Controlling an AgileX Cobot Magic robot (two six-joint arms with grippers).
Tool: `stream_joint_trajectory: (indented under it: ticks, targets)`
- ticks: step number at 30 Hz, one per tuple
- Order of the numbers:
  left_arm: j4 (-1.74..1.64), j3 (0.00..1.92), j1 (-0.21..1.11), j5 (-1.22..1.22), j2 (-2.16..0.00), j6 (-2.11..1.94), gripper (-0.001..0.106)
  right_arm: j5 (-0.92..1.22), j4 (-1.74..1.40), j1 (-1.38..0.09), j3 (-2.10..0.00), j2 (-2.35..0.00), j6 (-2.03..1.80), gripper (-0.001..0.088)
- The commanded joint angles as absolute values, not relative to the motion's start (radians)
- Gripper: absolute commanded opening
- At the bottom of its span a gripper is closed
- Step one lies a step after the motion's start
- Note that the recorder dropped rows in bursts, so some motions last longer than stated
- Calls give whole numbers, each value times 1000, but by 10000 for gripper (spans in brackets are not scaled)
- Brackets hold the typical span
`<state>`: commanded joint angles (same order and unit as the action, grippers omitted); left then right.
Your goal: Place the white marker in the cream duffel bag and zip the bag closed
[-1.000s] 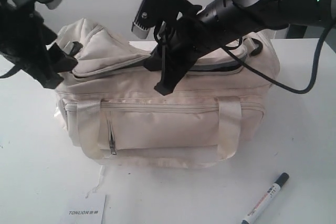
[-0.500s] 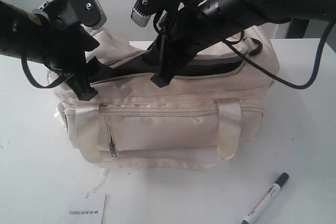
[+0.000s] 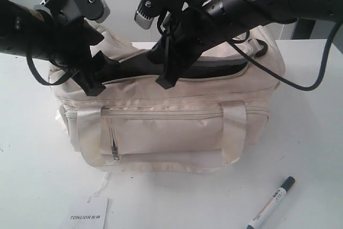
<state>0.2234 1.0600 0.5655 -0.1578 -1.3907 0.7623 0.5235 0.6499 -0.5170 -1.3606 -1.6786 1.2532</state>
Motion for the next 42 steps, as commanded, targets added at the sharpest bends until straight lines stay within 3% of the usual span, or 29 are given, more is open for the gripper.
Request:
stream_joint_trajectory:
  ticks: [18,21,25,27,31,34,38,40,41,42]
  targets:
    - [223,1060,641,94,-1490,838,650,514,650,-517,-1365,-1677,1253,0]
    - [221,1060,641,130,-1502,851,460,512,650,-517,-1364,-1677,1253,0]
    - [216,1060,641,108,-1514,868,-1,510,650,-517,-1364,-1667,1225,17]
    - [216,1060,641,105,-1514,867,5,518,650,-517,-1364,-1656,1178,89]
    - [216,1060,641,112,-1512,865,3,594,502,-517,-1364,-1610,941,334]
    - [219,1074,641,103,-1512,865,3,687,348,-517,-1364,-1569,736,387]
    - [228,1138,641,54,-1512,865,3,860,344,-517,-1358,-1491,559,355]
    - [228,1180,637,0,-1512,865,0,881,473,-517,-1337,-1471,655,204]
    - [228,1199,628,-28,-1512,863,0,871,521,-517,-1314,-1473,725,45]
    - [228,1205,622,-31,-1512,863,0,848,545,-517,-1298,-1482,746,2]
